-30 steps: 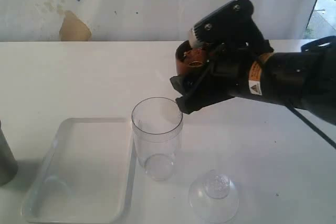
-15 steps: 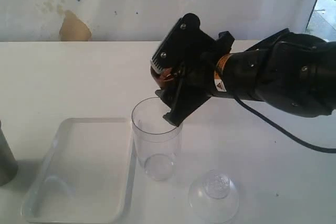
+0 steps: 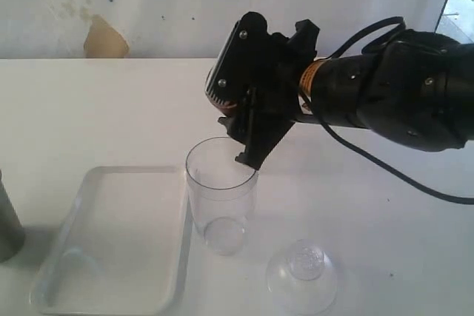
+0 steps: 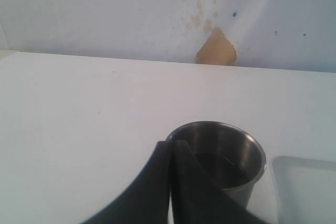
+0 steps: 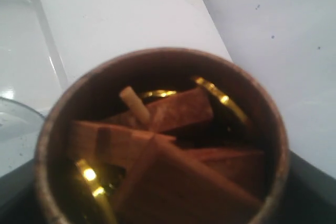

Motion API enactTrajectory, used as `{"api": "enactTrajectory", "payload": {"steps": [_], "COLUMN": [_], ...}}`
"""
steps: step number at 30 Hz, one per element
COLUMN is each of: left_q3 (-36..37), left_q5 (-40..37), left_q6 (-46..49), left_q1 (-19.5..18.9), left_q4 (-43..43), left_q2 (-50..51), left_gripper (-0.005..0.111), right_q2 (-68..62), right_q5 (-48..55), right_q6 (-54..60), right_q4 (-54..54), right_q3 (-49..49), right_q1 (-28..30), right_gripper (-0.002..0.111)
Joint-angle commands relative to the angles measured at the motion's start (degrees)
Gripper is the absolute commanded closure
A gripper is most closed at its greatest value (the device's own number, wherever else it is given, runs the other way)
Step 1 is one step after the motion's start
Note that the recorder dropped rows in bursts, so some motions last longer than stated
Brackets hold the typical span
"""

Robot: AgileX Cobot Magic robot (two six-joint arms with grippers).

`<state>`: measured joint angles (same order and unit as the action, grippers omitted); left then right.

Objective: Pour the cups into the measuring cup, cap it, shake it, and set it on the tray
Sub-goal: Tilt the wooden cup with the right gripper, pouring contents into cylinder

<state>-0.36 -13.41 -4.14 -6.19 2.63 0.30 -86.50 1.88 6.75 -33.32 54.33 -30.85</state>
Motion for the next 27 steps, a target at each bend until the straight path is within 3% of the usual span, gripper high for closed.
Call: {"api": "enactTrajectory", "payload": {"steps": [1, 27], "left_q3": [0.4, 0.4], "left_q5": [0.0, 0.0], "left_q6": [0.2, 0.2], "left_q1": [0.0, 0.0], "left_q4": [-0.3, -0.3], "left_q2": [-0.3, -0.3], "left_gripper": [0.106, 0.106], "right_q2": [0.0, -3.0], "right_q5": [-0.4, -3.5], "right_q6": [3.2, 28.5], "right_q4": [0.1, 0.1], "right_q3": [0.9, 0.9], "right_q1": [0.6, 2.2], "right_gripper": [0.108, 0.108]}}
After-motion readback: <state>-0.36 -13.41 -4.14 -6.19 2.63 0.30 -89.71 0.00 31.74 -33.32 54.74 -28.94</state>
